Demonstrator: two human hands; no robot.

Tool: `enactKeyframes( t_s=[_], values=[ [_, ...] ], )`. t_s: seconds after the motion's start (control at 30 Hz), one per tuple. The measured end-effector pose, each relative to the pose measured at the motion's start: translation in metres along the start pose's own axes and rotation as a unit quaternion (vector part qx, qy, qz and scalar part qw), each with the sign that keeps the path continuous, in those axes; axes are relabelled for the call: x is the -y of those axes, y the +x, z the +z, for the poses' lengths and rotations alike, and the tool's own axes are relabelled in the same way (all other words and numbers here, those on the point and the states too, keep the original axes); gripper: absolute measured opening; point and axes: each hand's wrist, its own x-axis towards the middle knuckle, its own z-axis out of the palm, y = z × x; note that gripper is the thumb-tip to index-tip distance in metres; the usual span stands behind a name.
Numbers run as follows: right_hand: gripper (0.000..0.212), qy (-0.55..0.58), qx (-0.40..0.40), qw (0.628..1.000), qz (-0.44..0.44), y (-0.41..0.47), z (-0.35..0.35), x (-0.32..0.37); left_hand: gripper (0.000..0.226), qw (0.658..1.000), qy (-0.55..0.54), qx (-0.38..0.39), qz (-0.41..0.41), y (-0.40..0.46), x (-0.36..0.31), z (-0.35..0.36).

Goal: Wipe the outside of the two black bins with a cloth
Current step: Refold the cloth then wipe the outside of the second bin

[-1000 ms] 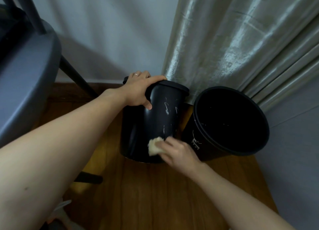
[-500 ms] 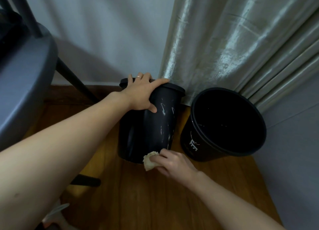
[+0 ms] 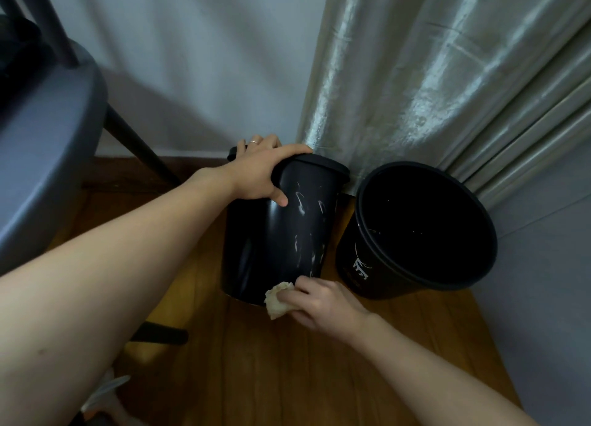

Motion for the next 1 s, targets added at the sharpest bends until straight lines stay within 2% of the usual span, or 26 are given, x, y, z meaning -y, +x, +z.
enactKeyframes(
  t_s=[0.1, 0.3, 0.37, 0.6, 0.67, 0.83, 0.9, 1.0],
  values=[
    [0.025, -0.007, -0.033, 0.999, 0.012, 0.014, -0.012, -0.007, 0.102, 1.000, 0.021, 0.006, 0.008, 0.001, 0.001, 0.001],
    [0.032, -0.018, -0.179, 0.972, 0.152, 0.058, -0.052, -0.025, 0.104, 0.999, 0.034, 0.001, 0.009, -0.003, 0.002, 0.002],
    [0.033, -0.031, -0.176, 0.973, 0.150, 0.057, -0.052, -0.024, 0.104, 0.999, 0.038, 0.006, 0.014, -0.003, 0.000, 0.003],
    [0.029, -0.054, -0.065, 0.996, 0.040, 0.028, -0.033, -0.019, 0.103, 0.999, 0.035, -0.002, 0.014, -0.005, 0.003, 0.004],
    [0.031, -0.058, -0.079, 0.994, 0.058, 0.038, -0.041, -0.021, 0.103, 0.999, 0.036, -0.006, 0.014, -0.006, 0.004, 0.004],
    [0.034, -0.043, -0.193, 0.962, 0.188, 0.077, -0.064, -0.028, 0.101, 0.999, 0.042, -0.010, 0.018, -0.005, 0.005, 0.005],
    [0.033, -0.042, -0.197, 0.960, 0.195, 0.078, -0.062, -0.027, 0.101, 0.999, 0.044, -0.008, 0.020, -0.005, 0.004, 0.006],
    [0.032, -0.040, -0.166, 0.973, 0.153, 0.061, -0.055, -0.026, 0.102, 0.998, 0.055, -0.007, 0.026, -0.005, 0.002, 0.006]
  ],
)
